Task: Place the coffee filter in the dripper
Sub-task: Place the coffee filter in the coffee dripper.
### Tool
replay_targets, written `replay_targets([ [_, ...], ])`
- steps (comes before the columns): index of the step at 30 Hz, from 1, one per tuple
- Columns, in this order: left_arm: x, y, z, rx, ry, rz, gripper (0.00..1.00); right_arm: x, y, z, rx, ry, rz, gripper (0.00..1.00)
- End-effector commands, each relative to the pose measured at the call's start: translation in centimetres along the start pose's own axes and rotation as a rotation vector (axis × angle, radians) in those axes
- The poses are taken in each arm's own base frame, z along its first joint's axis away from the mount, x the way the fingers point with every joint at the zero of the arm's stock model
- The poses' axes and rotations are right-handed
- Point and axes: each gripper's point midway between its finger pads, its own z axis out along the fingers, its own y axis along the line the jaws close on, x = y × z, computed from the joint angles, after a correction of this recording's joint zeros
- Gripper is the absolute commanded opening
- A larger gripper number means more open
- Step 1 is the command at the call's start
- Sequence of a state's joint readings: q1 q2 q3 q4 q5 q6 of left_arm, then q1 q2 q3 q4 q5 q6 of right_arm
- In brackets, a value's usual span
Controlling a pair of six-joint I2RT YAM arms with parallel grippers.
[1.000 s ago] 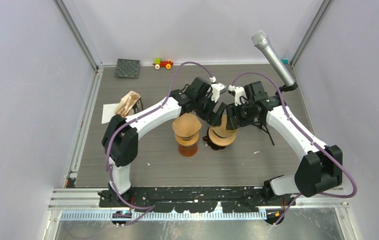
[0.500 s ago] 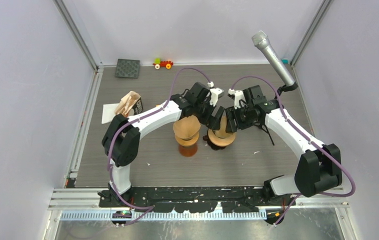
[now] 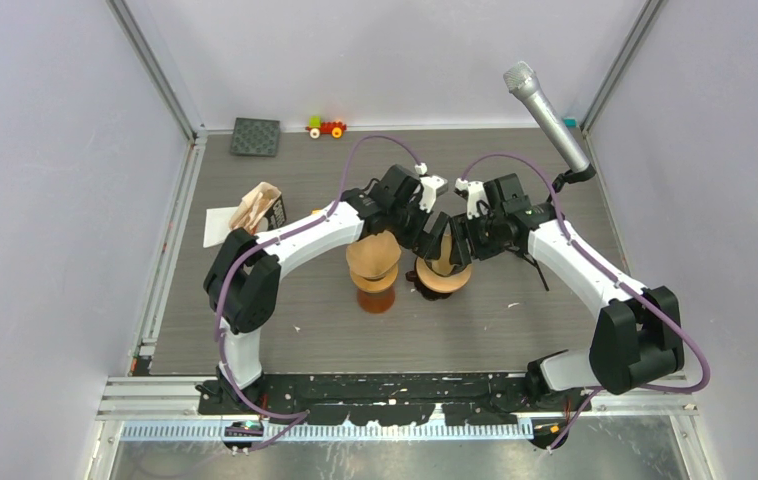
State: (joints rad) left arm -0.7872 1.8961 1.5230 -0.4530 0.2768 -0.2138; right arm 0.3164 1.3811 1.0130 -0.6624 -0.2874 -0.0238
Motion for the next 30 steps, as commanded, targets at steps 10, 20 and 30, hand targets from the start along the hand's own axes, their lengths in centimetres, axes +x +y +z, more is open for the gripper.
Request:
replay_targets([
  [10,0.1,0.8,-0.1,-0.057,0.009,0.003,0.84,-0.3,-0.6,-0.5,0.037,-0.025,-0.023,0.61],
  [20,-2.3,-0.3,-1.9,-0.034,-0.043,0.043,0.85,-2.5,1.1,-2.9,-0.021,-0.083,-0.064,0.61],
  [30,-3.3,-1.4,-2.5,0.009,-0.058,0.045,0.86,-3.1,1.9,-3.9,-0.051,-0.099,-0.056,0.61],
])
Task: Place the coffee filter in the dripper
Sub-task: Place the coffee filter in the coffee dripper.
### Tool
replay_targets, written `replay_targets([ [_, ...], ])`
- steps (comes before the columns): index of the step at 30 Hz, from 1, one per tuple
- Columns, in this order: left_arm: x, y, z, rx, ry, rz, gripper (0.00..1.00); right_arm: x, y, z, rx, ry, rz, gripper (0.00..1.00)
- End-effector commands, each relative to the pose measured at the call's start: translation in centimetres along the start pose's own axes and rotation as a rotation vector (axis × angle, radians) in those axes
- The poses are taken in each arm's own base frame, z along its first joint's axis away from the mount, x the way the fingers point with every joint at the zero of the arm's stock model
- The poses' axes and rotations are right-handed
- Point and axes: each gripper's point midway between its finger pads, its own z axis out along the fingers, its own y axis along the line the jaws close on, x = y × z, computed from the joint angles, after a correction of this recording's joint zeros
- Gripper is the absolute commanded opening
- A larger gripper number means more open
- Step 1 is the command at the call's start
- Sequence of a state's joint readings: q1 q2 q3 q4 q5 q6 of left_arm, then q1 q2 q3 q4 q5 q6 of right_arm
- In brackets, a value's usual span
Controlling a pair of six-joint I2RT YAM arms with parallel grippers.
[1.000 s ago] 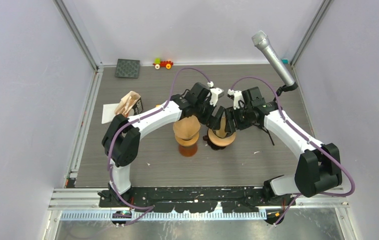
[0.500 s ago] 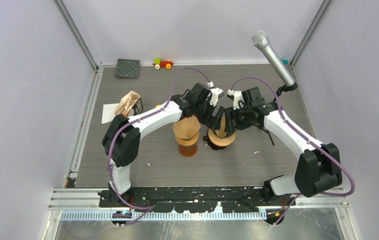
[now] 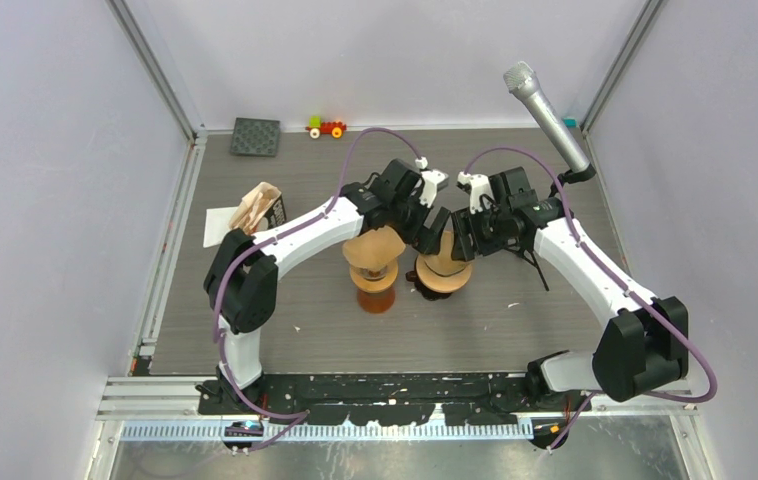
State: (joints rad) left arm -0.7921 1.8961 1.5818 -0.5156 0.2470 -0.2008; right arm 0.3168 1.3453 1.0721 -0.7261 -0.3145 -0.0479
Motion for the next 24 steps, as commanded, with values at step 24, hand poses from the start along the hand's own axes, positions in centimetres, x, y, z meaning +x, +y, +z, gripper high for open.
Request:
replay_targets([
  [24,-3.9,-1.1,-2.6,0.052,-0.107,0.058,0.88,-1.2,0.2,-1.0,-0.015,-0.053,-0.011,0.6],
])
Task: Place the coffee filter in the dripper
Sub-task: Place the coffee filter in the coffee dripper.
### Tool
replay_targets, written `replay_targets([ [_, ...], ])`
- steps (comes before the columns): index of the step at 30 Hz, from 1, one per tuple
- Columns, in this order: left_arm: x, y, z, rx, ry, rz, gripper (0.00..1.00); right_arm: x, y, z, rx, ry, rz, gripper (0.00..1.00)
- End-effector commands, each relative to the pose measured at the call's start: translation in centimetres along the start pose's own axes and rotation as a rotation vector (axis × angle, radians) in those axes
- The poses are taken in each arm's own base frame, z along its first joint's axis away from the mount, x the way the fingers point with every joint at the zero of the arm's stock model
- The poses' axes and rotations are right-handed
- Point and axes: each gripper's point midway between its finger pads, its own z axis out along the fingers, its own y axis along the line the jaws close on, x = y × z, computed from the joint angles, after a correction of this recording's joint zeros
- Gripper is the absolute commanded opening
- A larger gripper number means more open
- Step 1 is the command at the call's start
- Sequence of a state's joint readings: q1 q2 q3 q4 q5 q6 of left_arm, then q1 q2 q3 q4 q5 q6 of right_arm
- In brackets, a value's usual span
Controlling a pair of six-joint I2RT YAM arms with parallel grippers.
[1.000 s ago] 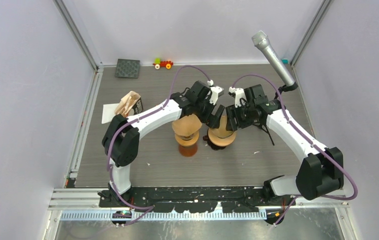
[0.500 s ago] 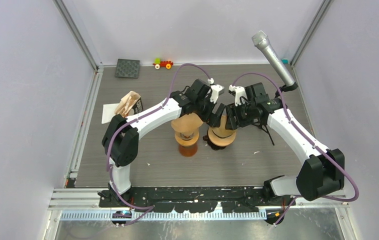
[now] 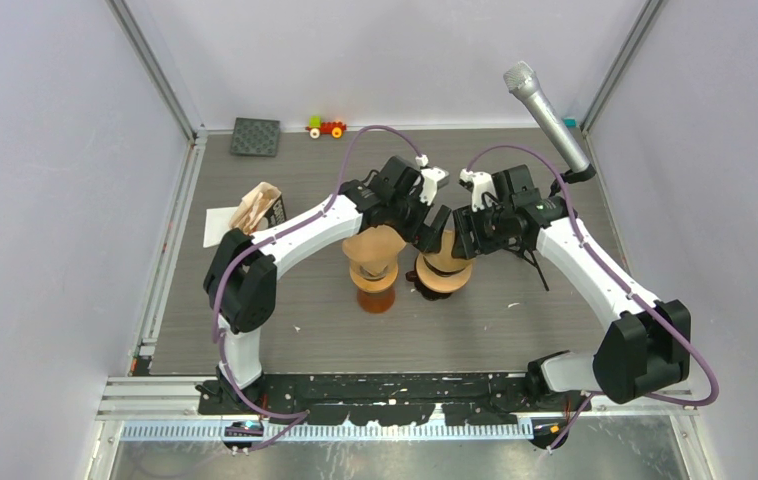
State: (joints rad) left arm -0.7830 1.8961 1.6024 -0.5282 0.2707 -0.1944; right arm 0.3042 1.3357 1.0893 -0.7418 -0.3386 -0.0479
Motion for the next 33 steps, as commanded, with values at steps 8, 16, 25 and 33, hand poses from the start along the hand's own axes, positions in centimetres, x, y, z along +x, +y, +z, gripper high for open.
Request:
replay_targets([
  [8,-3.5,-1.8,-2.6,0.075,-0.108,0.081,0.88,-0.2,-0.5,0.2,0.014,-0.033,-0.015,0.6],
  [16,-3.6,-2.7,-2.5,0.126,-0.114,0.08,0.89,0.3,-0.7,1.0,0.015,-0.016,0.004,0.6],
  [25,-4.3,-2.3,-3.2,0.102,-0.138,0.096,0.89,0.6,-0.9,1.5,0.015,0.0,0.015,0.6],
  [33,-5.3,-1.9,-3.6,0.102,-0.17,0.105,0.9,0.6,-0.9,1.6,0.013,0.004,0.007,0.6],
])
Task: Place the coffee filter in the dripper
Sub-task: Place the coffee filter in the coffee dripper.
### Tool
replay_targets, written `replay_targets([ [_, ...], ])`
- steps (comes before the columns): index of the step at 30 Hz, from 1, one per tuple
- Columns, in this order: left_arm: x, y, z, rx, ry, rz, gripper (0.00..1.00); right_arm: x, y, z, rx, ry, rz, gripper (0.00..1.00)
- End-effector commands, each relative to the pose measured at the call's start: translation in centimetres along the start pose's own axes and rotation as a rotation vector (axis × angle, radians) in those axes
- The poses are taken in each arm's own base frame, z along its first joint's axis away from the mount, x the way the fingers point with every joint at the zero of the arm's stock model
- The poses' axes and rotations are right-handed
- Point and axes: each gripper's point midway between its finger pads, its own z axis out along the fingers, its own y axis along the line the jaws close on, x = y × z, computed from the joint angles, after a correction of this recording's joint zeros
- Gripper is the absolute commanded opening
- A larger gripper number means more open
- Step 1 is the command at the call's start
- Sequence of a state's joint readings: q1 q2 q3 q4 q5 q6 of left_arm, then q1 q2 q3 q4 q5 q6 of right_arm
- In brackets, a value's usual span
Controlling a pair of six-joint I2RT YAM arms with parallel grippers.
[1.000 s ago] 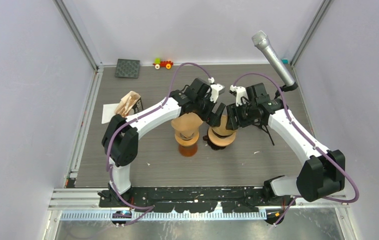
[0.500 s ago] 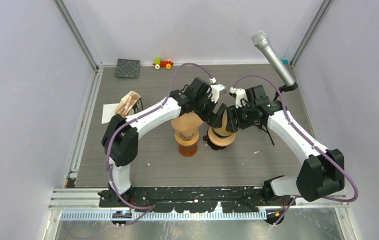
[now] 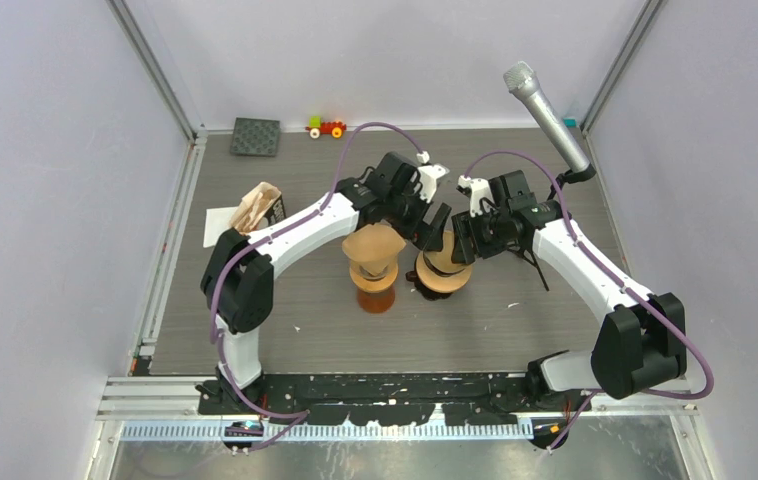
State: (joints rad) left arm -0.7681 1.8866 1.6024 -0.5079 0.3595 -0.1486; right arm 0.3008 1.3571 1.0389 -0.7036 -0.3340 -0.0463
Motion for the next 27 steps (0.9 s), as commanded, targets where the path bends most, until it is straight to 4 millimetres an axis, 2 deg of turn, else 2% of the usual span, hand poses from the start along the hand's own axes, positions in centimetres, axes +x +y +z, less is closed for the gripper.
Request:
replay_targets([
  [1,-4.7,-1.1,-2.8,0.02,-0.145,0.065,0.9,-0.7,-0.2,0.2,0.006,-0.026,-0.009,0.6],
  [9,-5.1,-0.7,-2.3,0.016,-0.147,0.062,0.89,-0.5,-0.3,0.4,0.004,-0.017,-0.008,0.6],
  [16,-4.4,-0.7,-2.3,0.032,-0.124,0.062,0.8,-0.6,-0.3,0.2,0.007,-0.019,-0.013,0.6],
  [19,-3.9,-1.2,-2.5,0.055,-0.115,0.058,0.74,-0.6,-0.3,0.3,0.007,-0.019,-0.015,0.6],
  [27,-2.7,-2.2,-2.7,0.114,-0.075,0.036,0.46,-0.6,-0.4,0.4,0.01,-0.014,-0.014,0.6],
])
